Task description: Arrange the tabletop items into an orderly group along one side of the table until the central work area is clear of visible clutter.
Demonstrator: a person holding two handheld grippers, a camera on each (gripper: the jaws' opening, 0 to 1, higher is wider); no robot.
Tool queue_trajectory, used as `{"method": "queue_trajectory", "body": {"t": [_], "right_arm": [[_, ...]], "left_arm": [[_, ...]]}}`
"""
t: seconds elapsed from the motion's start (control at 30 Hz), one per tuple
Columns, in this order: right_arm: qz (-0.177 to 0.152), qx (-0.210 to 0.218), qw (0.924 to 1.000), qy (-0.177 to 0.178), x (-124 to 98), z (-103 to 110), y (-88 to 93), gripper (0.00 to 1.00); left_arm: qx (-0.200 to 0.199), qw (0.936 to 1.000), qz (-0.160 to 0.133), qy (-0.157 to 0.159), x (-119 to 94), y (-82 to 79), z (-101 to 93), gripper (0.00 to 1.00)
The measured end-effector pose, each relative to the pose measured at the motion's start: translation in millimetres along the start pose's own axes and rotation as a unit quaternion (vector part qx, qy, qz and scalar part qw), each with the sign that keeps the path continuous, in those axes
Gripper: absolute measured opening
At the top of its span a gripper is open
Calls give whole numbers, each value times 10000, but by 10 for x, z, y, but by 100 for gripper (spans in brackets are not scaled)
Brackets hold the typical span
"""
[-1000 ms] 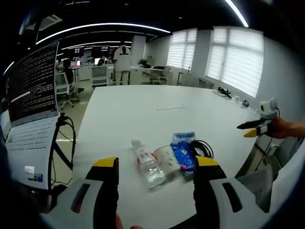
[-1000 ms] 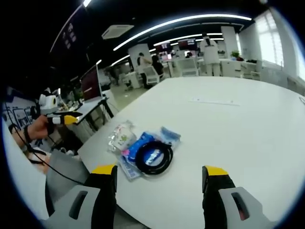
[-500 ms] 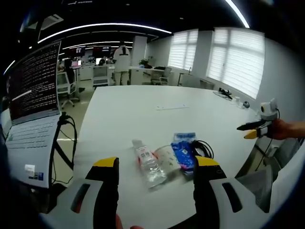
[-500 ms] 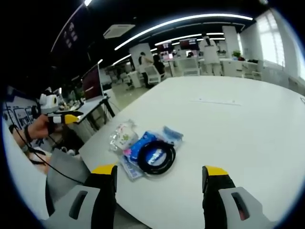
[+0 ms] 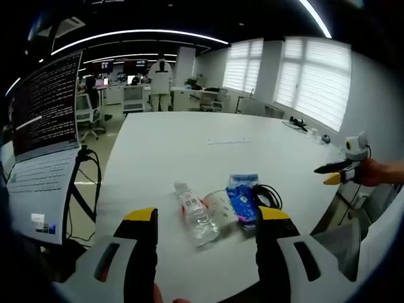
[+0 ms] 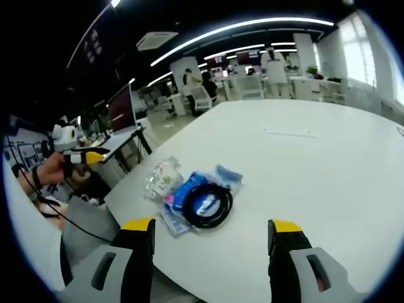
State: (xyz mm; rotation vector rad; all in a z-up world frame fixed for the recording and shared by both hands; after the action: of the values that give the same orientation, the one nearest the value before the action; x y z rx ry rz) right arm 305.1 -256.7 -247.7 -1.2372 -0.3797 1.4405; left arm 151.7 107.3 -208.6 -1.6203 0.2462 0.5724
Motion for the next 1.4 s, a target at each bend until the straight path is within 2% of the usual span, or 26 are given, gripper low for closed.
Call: {"method": "queue_trajectory", "body": {"t": [0.5, 0.77, 1.07, 1.17, 1.4], "right_arm": [[-43, 65, 10000, -29, 27, 80, 39, 74], [-53, 112, 9999, -1, 17, 83, 76, 74], [-97, 240, 9996, 88, -22, 82, 154, 73], [-100, 286, 9995, 113, -32, 68, 173, 73], [-120, 345, 9992, 157, -41, 74, 202, 73]], "left_arm": [[22, 10000, 30, 74, -7, 7, -66, 62], [-86, 9999, 123, 61, 42, 81, -60, 59], [-350, 9984, 426, -142, 178, 297, -45, 56], [-549, 9967, 566, -200, 272, 410, -50, 54], [-1029, 9909, 739, -447, 411, 513, -51, 50]]}}
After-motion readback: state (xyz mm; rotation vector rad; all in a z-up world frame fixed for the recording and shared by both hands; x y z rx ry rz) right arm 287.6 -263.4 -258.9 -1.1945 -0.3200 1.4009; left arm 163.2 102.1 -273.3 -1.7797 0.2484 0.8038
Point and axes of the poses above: the point that each gripper's makers call its tool centre point, and the gripper's own axes: x roughly forward along the fingers, z roughly to its left, y roughly out of its underside, the point moved 5 cm from there along -x, roughly backward along the fingers, and after that the axes turned 14 degrees about -y, right-handed, at the moved point
